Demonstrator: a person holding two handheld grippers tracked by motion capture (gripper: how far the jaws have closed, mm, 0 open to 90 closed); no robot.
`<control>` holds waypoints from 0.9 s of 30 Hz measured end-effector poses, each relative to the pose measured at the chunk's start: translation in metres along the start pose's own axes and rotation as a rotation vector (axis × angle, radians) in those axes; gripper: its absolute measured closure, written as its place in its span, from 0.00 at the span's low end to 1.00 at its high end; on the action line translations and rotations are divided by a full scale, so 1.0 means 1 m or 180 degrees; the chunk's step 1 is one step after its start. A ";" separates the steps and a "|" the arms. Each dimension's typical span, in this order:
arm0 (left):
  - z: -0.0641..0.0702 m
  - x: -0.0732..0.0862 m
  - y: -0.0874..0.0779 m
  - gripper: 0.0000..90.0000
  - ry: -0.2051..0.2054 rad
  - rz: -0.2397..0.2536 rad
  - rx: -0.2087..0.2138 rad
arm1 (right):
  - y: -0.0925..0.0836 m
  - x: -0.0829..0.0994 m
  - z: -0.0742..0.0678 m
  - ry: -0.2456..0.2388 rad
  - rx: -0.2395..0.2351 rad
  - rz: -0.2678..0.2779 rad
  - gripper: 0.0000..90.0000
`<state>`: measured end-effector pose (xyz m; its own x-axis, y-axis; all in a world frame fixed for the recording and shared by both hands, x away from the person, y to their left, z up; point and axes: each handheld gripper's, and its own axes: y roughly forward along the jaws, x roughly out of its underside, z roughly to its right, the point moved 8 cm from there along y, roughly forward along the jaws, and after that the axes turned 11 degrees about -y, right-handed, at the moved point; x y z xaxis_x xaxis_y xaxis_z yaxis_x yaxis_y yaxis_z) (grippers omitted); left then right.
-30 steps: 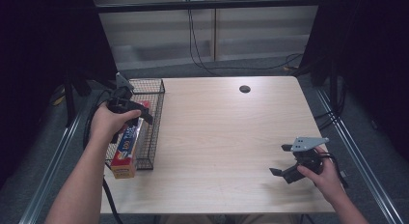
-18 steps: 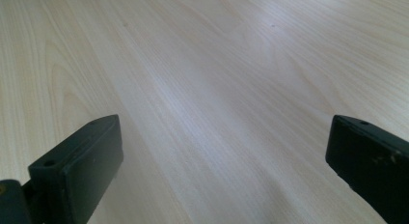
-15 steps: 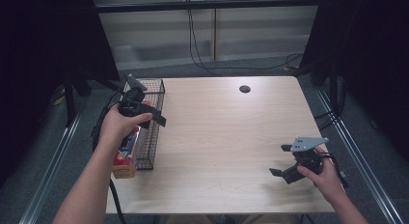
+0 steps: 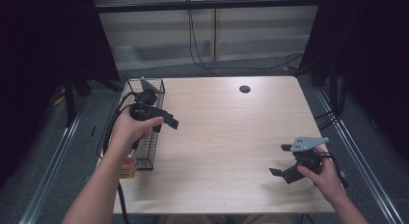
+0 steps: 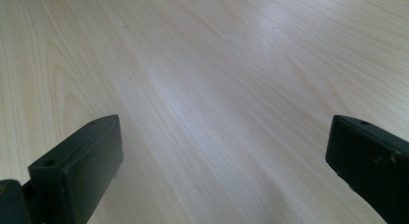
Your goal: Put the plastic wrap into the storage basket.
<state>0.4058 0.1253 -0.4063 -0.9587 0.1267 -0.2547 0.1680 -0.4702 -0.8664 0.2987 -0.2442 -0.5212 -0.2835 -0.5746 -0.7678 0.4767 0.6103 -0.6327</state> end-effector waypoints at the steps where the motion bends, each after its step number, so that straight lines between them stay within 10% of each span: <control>1: 0.001 0.001 0.001 0.19 0.0020 -0.0011 0.0001 | 0.000 0.000 0.000 -0.0001 0.0000 -0.0002 0.00; 27: 0.028 0.019 0.034 0.15 0.0362 -0.0027 0.0137 | 0.000 0.000 -0.001 -0.0037 -0.0025 -0.0001 0.00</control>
<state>0.3867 0.0872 -0.4287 -0.9273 0.2280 -0.2967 0.1478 -0.5054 -0.8502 0.2978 -0.2433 -0.5211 -0.2740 -0.5810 -0.7664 0.4702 0.6142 -0.6338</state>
